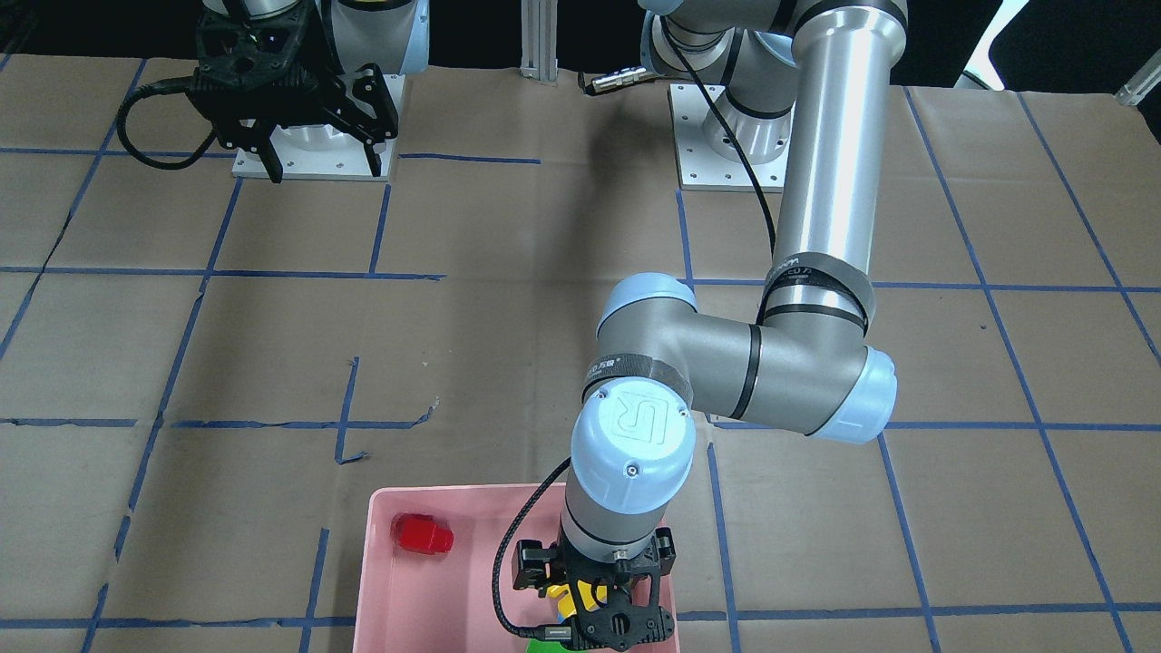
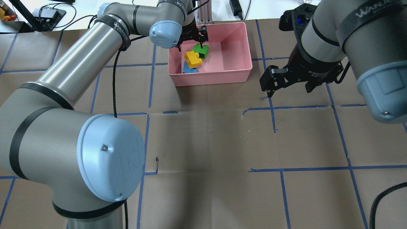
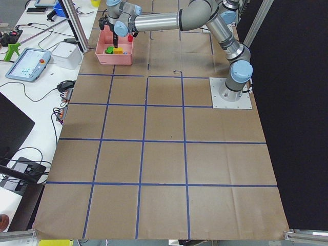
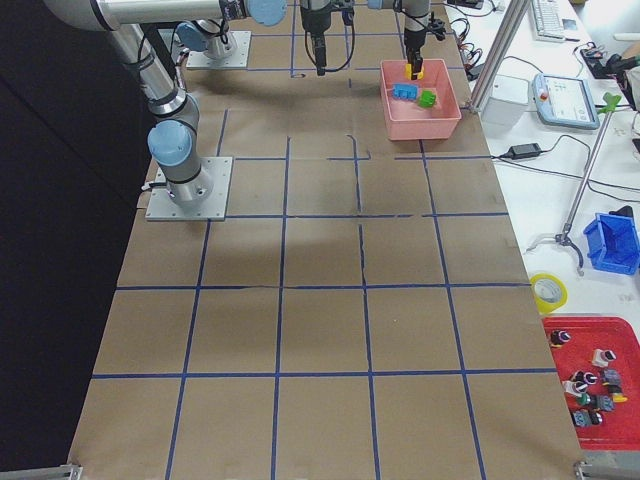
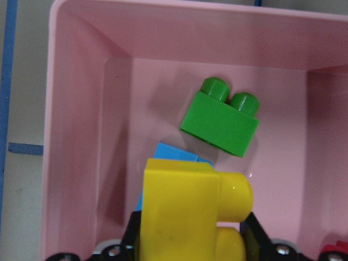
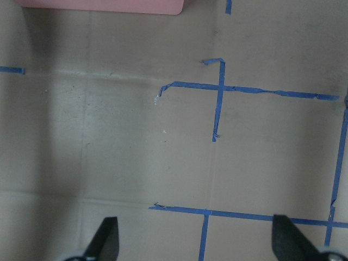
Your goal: Put all blocks into box
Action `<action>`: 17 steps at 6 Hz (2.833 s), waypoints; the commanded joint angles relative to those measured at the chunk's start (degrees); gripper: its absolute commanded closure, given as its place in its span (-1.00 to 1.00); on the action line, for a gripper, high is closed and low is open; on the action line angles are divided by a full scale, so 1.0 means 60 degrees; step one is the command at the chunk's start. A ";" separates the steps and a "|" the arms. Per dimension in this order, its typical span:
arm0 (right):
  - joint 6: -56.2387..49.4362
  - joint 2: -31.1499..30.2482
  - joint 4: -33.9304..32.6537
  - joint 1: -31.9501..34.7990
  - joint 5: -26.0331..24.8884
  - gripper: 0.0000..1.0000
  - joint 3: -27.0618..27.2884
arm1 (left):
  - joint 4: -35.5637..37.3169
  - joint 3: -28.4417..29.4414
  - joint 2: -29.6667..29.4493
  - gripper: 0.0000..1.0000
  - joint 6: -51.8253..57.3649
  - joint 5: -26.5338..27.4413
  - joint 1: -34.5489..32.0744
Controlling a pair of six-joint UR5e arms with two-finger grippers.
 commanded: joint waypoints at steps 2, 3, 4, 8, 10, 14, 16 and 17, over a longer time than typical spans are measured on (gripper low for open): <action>-0.0005 0.0003 0.0010 0.0015 0.0013 -1.00 0.0080 | -0.1670 -0.0486 0.1887 -0.99 0.0293 -0.0025 0.0679; -0.0005 0.0003 0.0010 0.0015 0.0042 -1.00 0.0051 | -0.2159 -0.1373 0.2984 -0.99 0.1107 -0.0083 0.1163; 0.0010 0.0003 0.0054 0.0015 0.0057 -1.00 0.0007 | -0.2164 -0.2673 0.4040 -0.99 0.1999 -0.0054 0.1661; 0.0069 0.0003 0.0054 0.0000 0.0130 -1.00 -0.0023 | -0.3027 -0.5015 0.6919 -0.99 0.3239 -0.0039 0.2384; 0.0069 0.0003 0.0054 0.0000 0.0116 -1.00 -0.0008 | -0.3014 -0.4986 0.6892 -0.99 0.3166 -0.0098 0.2354; 0.0069 0.0003 0.0054 0.0015 0.0130 -1.00 0.0021 | -0.3000 -0.4811 0.6863 -1.00 0.3092 -0.0084 0.2354; 0.0069 0.0003 0.0054 0.0015 0.0130 -1.00 0.0007 | -0.2999 -0.4752 0.6891 -1.00 0.3107 -0.0025 0.2354; 0.0069 0.0003 0.0054 0.0015 0.0130 -1.00 0.0007 | -0.2999 -0.4752 0.6907 -1.00 0.3107 -0.0010 0.2354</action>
